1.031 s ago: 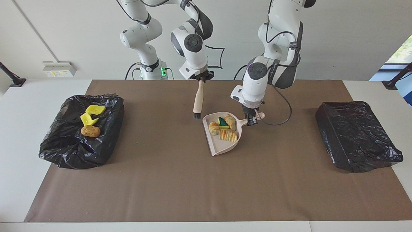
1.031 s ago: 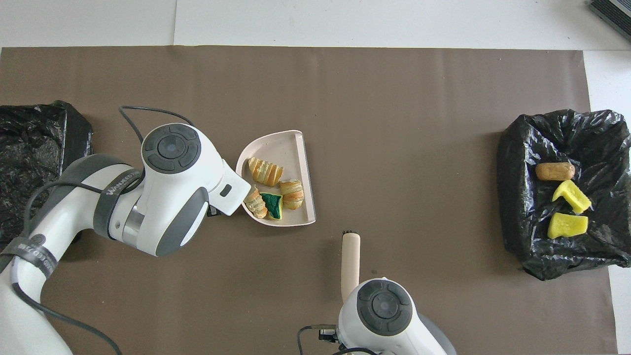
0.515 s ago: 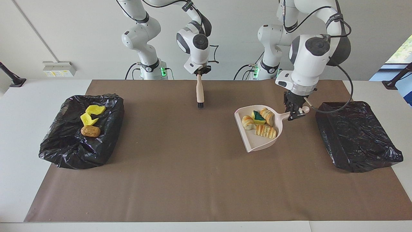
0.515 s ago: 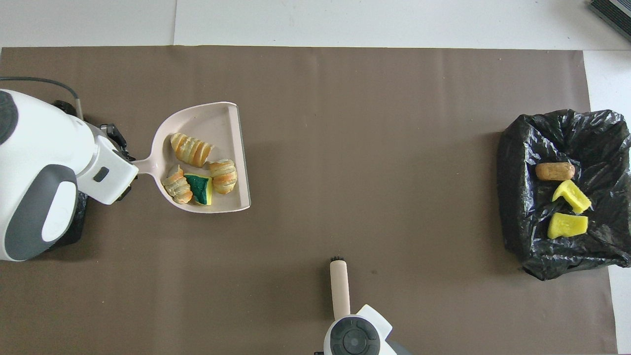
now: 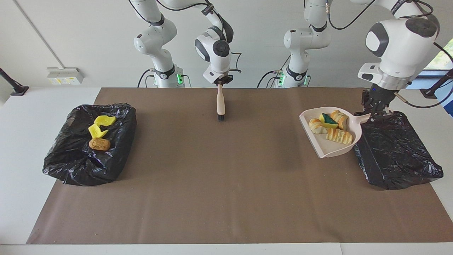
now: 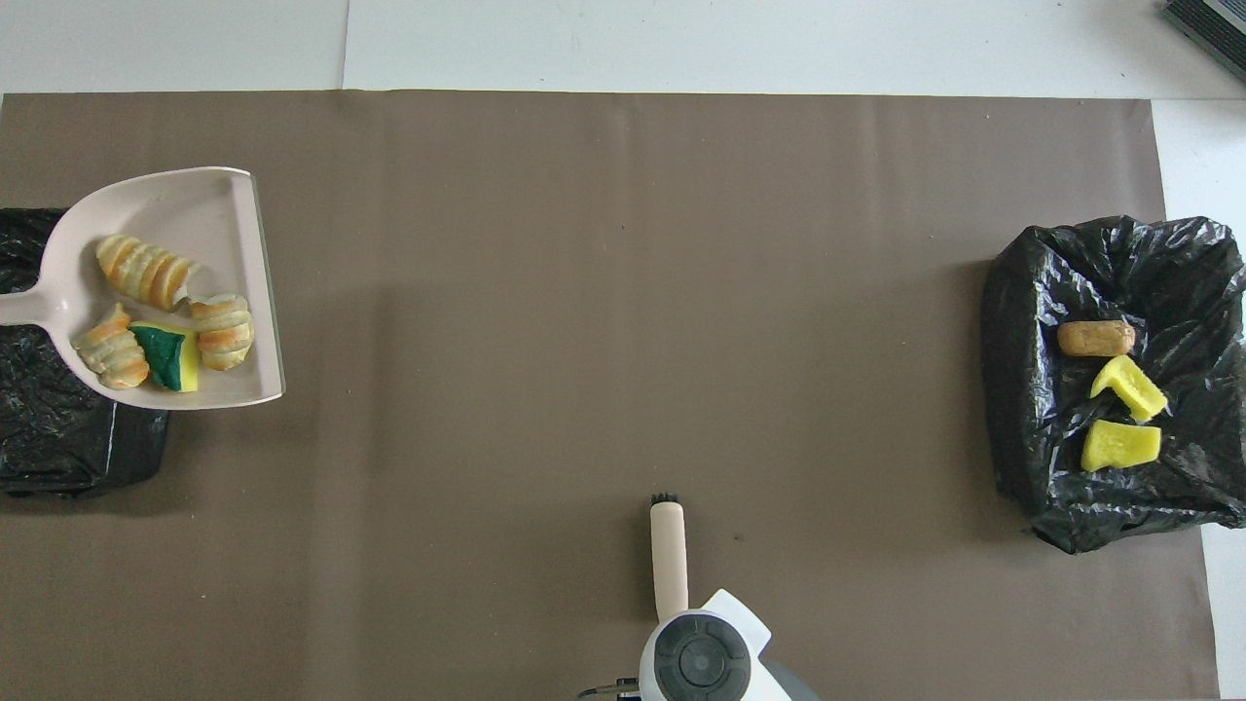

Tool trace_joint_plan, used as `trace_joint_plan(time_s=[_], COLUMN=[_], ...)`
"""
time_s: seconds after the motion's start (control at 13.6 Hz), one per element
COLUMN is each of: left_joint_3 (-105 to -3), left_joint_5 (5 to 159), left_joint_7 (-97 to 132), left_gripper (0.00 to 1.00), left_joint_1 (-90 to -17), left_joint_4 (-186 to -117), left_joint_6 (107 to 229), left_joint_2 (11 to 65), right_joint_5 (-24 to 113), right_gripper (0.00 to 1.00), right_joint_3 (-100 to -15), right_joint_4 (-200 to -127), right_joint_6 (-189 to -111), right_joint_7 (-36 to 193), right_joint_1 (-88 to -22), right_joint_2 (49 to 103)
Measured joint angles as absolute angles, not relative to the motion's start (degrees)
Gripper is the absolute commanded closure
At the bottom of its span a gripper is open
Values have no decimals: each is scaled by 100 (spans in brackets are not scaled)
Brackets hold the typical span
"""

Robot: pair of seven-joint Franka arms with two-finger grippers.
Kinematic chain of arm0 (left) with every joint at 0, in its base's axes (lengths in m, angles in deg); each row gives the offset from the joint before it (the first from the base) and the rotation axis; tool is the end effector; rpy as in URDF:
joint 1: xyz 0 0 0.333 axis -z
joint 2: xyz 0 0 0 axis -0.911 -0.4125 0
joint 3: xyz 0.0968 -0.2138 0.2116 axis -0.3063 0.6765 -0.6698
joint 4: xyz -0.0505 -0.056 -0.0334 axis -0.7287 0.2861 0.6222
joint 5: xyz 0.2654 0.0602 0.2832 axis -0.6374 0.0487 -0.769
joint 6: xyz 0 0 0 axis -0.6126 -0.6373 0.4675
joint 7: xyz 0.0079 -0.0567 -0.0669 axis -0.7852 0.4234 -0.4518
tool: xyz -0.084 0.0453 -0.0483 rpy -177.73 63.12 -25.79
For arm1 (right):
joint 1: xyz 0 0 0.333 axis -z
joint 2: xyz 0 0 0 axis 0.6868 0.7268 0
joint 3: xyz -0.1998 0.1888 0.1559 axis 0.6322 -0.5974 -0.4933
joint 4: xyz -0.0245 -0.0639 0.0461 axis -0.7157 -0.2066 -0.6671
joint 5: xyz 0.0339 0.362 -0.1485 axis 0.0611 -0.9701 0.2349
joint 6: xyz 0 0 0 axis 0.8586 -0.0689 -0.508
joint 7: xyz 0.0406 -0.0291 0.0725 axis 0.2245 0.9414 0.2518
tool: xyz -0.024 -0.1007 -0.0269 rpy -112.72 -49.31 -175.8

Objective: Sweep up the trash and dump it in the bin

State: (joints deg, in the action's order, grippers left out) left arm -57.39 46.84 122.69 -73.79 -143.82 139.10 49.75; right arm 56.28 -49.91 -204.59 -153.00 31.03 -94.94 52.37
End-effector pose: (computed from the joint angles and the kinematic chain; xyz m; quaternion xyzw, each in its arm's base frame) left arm 0.5613 0.0970 0.5755 -0.7399 0.6630 0.0073 0.1136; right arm 0.2480 0.3353 0.3089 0.9818 0.0053 -0.1896 0.0113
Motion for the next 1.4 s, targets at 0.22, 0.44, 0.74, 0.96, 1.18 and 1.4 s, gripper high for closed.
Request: trace_joint_plan(time_s=[0.22,0.44,0.74,0.96,1.18,1.4], left_joint_3=[-5748,-5762,-5774,-5673,-5671,-5657], left_joint_5=[4215,3710,3229,2439,1906,1343], left_joint_7=[12639,12802,13321,13330,13331,13331], left_gripper=[100,100,100,100,100,100], left_joint_1=[-7970,-8624,-9214,-9179,-9157,-9143], left_joint_4=[-14025,-13872,-13824,-13802,-13787,-13781], left_joint_6=[13921,14062,14379,14491,14458,14462], left_joint_2=[4809,4627,4320,4238,4243,4245], right_joint_5=[5628,5641,6122,6631,6871,6905], right_gripper=[0,0,0,0,0,0], right_joint_3=[-4986,-4975,-4937,-4929,-4912,-4880], right_joint_4=[-20326,-19877,-19171,-18683,-18300,-17954], right_joint_6=[-15304,-15192,-15053,-15051,-15047,-14970], right_joint_7=[3207,3348,3482,3525,4126,5109], right_joint_1=[-9449,-9016,-8295,-7831,-7081,-6187], right_joint_2=[5297,5300,5294,5297,5305,5313])
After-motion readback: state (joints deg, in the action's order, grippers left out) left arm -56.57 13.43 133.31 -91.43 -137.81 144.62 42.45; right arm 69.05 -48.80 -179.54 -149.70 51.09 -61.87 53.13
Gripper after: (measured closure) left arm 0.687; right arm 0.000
